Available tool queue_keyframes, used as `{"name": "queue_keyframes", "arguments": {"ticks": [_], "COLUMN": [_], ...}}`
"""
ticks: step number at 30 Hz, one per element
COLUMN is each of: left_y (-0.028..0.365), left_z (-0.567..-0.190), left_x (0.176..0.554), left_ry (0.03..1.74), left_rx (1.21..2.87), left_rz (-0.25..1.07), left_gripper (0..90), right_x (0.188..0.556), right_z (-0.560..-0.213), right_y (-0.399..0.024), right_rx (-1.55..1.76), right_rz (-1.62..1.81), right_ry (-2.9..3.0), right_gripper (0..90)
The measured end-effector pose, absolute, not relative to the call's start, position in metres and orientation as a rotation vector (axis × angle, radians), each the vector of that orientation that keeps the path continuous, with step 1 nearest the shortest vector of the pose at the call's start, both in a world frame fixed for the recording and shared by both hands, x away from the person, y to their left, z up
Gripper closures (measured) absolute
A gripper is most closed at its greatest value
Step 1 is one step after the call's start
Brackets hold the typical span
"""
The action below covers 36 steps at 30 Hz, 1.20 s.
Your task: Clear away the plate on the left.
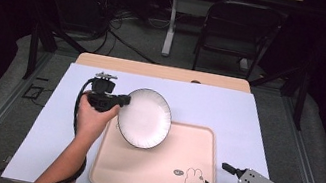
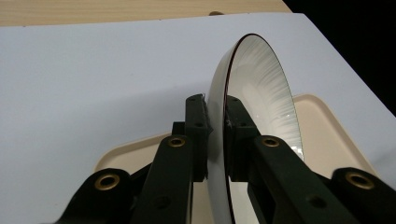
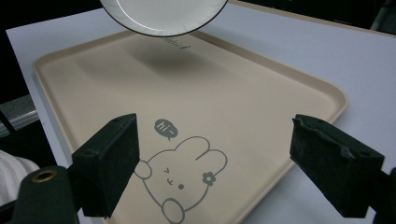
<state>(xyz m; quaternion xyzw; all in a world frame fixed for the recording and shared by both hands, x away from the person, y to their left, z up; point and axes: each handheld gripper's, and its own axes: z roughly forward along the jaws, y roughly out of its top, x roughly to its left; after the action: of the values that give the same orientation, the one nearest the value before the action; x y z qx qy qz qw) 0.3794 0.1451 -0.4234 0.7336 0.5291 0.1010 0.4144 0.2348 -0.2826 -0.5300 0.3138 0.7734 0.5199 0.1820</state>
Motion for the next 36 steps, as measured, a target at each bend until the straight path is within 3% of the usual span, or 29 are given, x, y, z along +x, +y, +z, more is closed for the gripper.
{"name": "queue_keyframes", "arguments": {"ticks": [36], "left_y": [0.100], "left_z": [-0.471], "left_x": [0.356], "left_ry": [1.251], "left_rx": [1.940], "left_rz": [0.053], "left_gripper": [81.6], "right_x": [0.235], "right_z": [-0.530], "right_y": [-0.283], "right_rx": [0.886], "right_rz": [1.469], "right_ry": [2.182], "right_gripper": [15.2]}}
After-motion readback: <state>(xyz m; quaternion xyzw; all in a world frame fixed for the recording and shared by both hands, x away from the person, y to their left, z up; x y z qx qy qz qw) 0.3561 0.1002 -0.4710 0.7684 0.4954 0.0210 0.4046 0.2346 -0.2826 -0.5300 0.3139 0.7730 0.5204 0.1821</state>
